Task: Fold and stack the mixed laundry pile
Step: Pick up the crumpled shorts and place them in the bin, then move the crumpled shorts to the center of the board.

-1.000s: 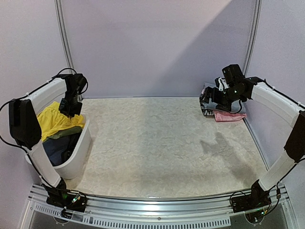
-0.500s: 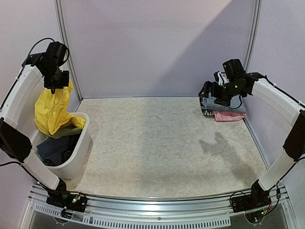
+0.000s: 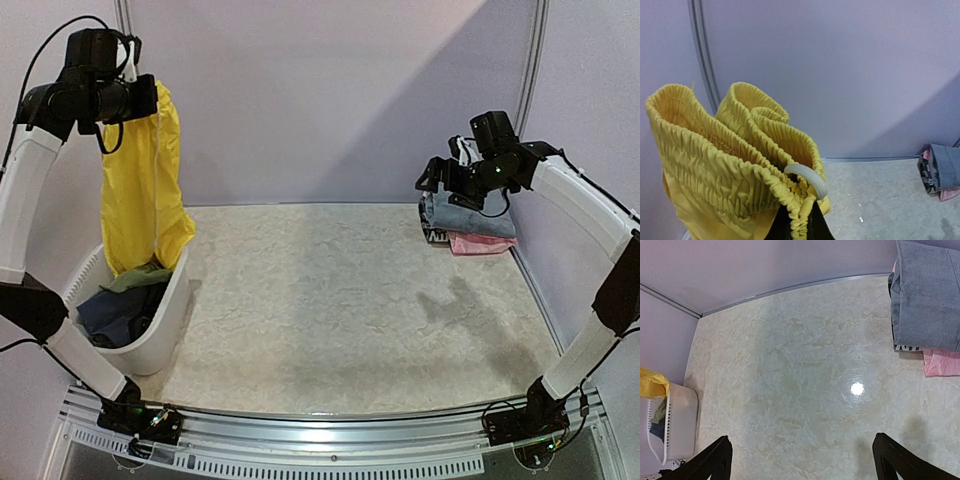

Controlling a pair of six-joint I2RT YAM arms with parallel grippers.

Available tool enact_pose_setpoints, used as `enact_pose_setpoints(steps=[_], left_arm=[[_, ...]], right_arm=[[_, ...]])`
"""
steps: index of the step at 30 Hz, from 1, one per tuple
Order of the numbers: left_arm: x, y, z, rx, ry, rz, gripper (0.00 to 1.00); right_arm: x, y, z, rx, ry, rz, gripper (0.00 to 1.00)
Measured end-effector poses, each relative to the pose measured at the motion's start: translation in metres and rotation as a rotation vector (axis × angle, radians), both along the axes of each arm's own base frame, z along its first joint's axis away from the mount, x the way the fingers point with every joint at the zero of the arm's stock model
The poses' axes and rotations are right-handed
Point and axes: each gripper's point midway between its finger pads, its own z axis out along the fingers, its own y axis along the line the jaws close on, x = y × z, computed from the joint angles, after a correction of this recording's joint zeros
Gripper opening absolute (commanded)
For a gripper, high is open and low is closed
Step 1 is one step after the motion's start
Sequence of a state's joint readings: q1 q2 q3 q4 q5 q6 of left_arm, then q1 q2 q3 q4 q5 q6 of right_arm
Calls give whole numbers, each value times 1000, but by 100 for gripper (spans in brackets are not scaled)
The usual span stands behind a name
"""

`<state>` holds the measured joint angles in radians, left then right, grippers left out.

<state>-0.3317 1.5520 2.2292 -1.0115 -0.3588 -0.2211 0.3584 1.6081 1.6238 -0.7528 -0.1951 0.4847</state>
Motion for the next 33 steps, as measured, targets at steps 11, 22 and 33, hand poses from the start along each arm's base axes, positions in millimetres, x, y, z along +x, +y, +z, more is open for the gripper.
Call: enact_pose_setpoints(steps=[11,22,33], left_arm=[[-11,-163,12,-35,-153,-349,0],[-31,-406,-234,255,197,-658,100],[-83,-345,-236,313,310,-645,94]], right_arm=[[-7,-25,13,-105,-101,-47,99],[-46,-91,-4,-189,-158,-220,99],[-39,-53,-13,-41,-136,-81,99]])
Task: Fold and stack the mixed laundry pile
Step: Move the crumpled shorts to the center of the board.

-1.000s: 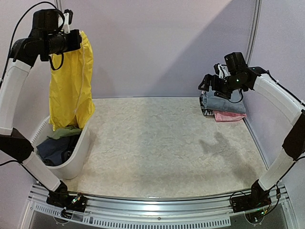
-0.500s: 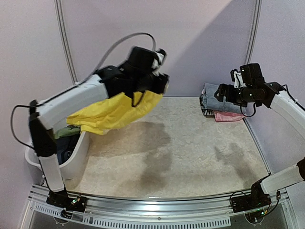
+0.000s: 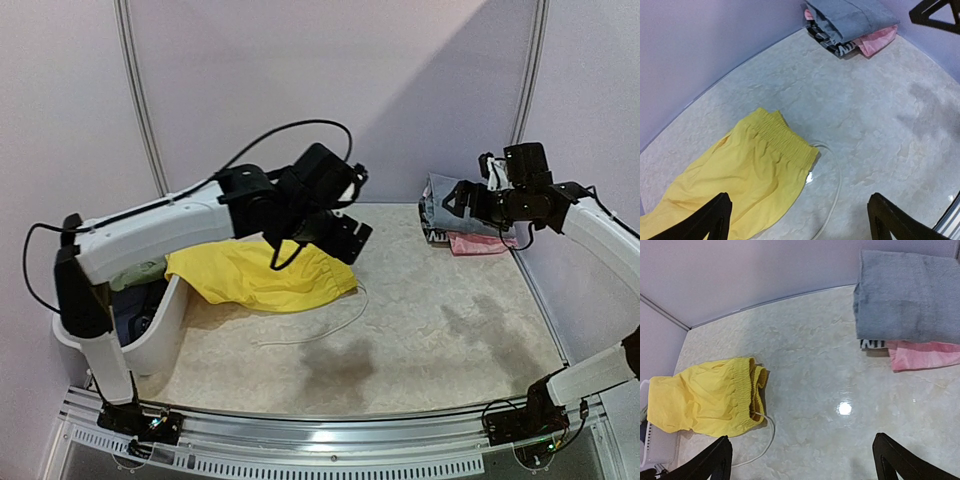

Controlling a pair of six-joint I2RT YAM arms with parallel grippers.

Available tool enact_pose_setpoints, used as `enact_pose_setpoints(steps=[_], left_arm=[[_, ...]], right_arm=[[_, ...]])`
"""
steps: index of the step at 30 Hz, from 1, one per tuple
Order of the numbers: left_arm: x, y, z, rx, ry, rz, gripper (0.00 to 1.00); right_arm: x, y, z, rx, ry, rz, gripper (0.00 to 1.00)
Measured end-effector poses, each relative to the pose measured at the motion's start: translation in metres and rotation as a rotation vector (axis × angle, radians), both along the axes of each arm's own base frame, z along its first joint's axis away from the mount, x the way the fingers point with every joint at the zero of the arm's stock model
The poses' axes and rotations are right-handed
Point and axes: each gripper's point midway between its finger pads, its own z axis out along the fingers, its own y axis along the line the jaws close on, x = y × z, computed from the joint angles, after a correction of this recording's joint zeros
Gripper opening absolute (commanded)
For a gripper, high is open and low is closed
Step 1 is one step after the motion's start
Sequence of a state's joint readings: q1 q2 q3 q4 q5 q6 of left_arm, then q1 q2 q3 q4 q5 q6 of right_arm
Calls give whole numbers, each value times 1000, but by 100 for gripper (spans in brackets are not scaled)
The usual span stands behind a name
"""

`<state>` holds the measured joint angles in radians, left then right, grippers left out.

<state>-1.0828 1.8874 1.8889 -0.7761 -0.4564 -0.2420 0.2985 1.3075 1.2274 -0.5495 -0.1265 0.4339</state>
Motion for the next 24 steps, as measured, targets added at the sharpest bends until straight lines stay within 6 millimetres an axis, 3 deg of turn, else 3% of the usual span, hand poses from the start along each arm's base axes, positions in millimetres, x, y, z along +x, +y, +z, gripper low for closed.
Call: enact_pose_setpoints(steps=[3,5,10,18,24], left_arm=[[3,42,15,-53,19,79,86],[16,68,10,-75,59,140,83],[51,110,-49,-4,185,277,76],[63,118,-169,161,437,336,76],[67,120,-222,205,564,345,75]], right_arm=[[7,28,-23,17,68,78,99],[12,49,-39,14,118,135,99],[26,84,-60,13,189,216,99],[21,84,-67,-5,240,224,99],[0,69,-72,-42,261,208,99]])
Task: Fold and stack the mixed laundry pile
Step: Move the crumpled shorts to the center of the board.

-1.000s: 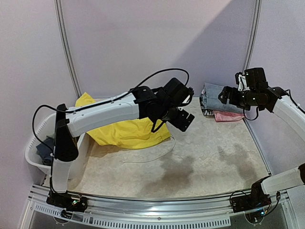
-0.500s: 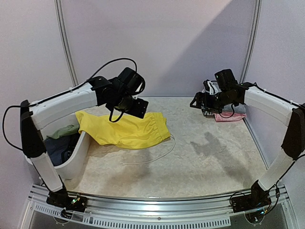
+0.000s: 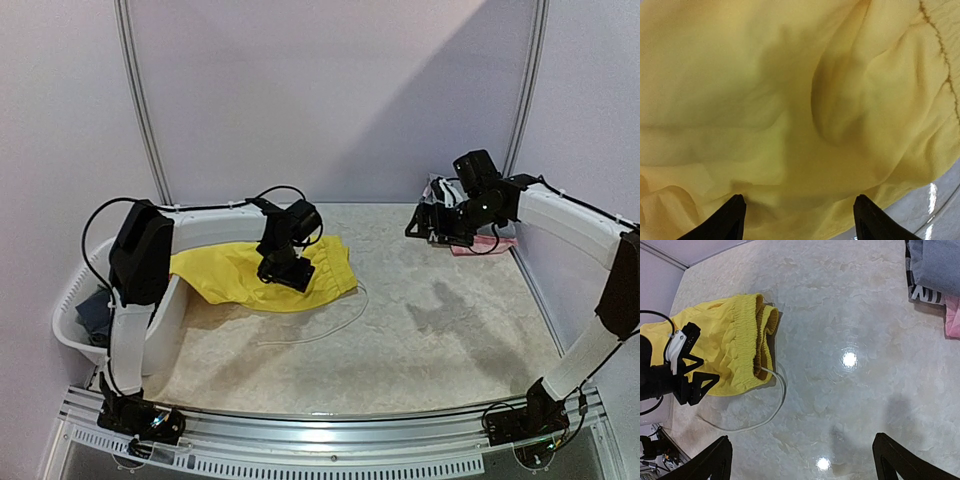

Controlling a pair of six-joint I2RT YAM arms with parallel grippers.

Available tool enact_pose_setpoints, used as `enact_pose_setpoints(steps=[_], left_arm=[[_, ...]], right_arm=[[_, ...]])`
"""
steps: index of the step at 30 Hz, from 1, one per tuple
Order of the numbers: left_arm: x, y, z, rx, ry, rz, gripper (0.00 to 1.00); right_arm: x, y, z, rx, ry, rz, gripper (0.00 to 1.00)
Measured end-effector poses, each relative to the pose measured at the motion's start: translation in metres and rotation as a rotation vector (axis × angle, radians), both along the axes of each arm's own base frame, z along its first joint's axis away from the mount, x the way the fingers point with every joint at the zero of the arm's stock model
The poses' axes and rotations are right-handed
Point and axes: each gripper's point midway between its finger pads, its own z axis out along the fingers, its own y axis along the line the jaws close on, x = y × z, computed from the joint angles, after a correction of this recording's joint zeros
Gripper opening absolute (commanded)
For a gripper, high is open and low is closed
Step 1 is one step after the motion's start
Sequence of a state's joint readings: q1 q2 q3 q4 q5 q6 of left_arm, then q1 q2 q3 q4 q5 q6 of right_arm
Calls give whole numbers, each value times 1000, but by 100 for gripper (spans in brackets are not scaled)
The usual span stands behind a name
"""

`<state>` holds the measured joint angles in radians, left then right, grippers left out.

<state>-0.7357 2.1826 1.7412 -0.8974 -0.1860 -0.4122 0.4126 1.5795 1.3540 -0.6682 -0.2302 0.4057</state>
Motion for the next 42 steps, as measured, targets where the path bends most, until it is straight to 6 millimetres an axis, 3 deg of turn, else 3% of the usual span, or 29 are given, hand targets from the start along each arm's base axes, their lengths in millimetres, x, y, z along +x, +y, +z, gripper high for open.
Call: enact_pose_setpoints(steps=[3,10,15,20,25,30,33,35,37,42], left_arm=[[4,-3,-12,-5,28,-5,69],[9,-11,-32,-17,65,-41,32],[12,-19,-32,-57,69,-72,4],[7,-36,-31,-123,89,-109,0],[-15,-72,-24,-184,103,-189,0],[-59,-138,-4,-282,117,-339,1],[-87,-174,7,-341,134,-425,7],[-103,-194,12,-378,152,-475,18],[-117,-205,16,-398,171,-510,36],[-131,-200,20,-399,211,-519,70]], right_arm=[[-12,-8,3,-12,-2,-8,99],[-23,-16,15,-16,-27,-21,99],[-26,-19,17,-24,-26,-26,99],[-30,-23,13,-52,-12,-26,99],[-31,-29,10,-95,-18,-17,99],[-36,-33,9,-124,-22,7,99],[-42,-35,6,-128,-22,27,99],[-49,-36,0,-120,-6,44,99],[-56,-36,-8,-99,18,63,97],[-71,-28,-31,-14,97,108,91]])
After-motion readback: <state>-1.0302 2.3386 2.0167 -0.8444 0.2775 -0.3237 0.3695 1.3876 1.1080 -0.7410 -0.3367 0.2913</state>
